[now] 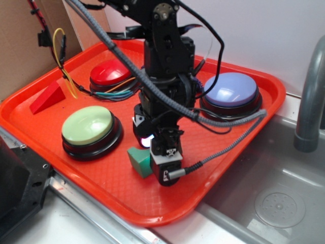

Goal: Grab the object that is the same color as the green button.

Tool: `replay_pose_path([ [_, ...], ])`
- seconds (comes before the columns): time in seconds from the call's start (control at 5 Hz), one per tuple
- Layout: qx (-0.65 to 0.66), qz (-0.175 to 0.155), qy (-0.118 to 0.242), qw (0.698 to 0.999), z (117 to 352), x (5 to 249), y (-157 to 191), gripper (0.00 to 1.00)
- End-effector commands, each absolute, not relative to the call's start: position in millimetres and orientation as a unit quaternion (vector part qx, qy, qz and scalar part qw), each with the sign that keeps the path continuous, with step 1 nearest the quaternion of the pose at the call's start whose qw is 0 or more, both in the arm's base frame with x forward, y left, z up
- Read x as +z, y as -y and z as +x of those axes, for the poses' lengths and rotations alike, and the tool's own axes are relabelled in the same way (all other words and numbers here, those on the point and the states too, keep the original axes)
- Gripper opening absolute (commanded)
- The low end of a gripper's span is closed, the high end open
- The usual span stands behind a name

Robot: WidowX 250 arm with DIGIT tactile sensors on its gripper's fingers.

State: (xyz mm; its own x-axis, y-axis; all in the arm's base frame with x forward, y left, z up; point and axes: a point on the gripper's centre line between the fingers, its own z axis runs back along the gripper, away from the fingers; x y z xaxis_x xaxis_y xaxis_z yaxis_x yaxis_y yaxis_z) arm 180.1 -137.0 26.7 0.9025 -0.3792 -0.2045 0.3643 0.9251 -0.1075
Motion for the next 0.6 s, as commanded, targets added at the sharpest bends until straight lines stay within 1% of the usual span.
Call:
replay_pose_path([
  [0.0, -0.225, -0.045, -0.086, 0.969, 177.4, 34.6, 133.2, 0.0],
  [0.2, -0.262, -0.061, -0.077, 0.96, 178.0, 51.2, 130.2, 0.0],
  [0.4, -0.272, -0.073, -0.063, 0.957, 174.3, 76.4, 122.4, 0.0],
])
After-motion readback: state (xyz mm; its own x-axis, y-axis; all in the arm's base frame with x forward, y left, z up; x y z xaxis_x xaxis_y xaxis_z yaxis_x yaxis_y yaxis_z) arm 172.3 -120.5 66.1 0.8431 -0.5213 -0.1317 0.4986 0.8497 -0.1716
